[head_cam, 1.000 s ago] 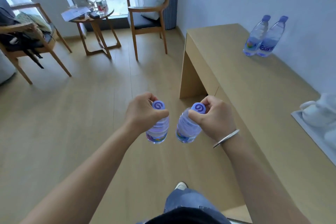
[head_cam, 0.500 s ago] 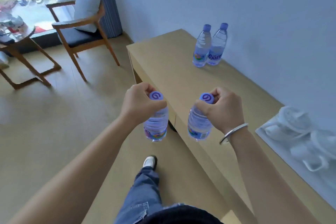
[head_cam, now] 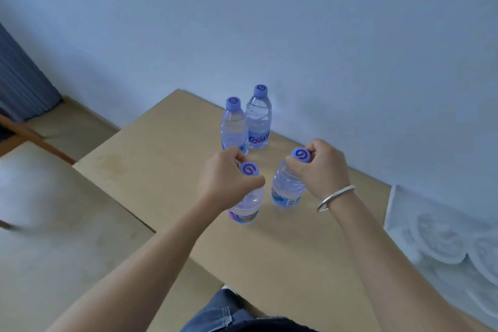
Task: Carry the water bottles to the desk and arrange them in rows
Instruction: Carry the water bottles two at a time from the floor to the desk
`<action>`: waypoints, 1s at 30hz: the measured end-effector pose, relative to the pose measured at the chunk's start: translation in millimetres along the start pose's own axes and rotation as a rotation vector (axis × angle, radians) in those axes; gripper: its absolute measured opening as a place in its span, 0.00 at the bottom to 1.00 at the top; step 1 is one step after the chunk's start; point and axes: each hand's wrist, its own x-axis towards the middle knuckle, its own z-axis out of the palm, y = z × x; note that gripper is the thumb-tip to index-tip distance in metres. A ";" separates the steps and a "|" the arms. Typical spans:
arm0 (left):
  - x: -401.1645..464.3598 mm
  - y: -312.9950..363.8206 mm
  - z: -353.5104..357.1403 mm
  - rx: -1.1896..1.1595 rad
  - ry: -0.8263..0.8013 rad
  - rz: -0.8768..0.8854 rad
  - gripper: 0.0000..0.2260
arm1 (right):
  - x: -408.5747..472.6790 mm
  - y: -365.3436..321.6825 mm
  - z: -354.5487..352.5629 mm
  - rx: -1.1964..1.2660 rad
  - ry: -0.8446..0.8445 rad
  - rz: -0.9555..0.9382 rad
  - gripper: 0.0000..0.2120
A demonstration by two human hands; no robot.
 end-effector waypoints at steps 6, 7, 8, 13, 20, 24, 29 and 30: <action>65.5 3.5 13.2 0.045 -0.156 0.042 0.14 | 76.8 -4.2 33.0 -0.075 0.106 0.125 0.20; 72.4 4.9 15.2 0.035 -0.180 0.043 0.14 | 86.6 -5.1 36.0 -0.092 0.117 0.150 0.20; 78.3 6.5 16.8 0.030 -0.208 0.058 0.14 | 95.6 -6.2 38.5 -0.111 0.125 0.170 0.21; 93.5 14.1 18.2 0.071 -0.423 0.295 0.12 | 118.0 -13.8 48.4 -0.148 0.171 0.220 0.23; 107.8 12.3 15.8 -0.011 -0.590 0.325 0.11 | 102.0 -15.0 52.5 -0.050 0.226 0.202 0.20; 108.8 14.6 16.7 0.013 -0.611 0.337 0.11 | 87.8 -9.6 47.0 -0.038 0.183 0.220 0.19; 106.5 9.9 7.0 0.171 -0.558 0.373 0.14 | 72.2 1.8 30.6 -0.018 0.049 0.279 0.21; 104.1 10.5 4.4 0.209 -0.536 0.390 0.16 | 65.9 4.4 29.7 -0.003 0.039 0.287 0.23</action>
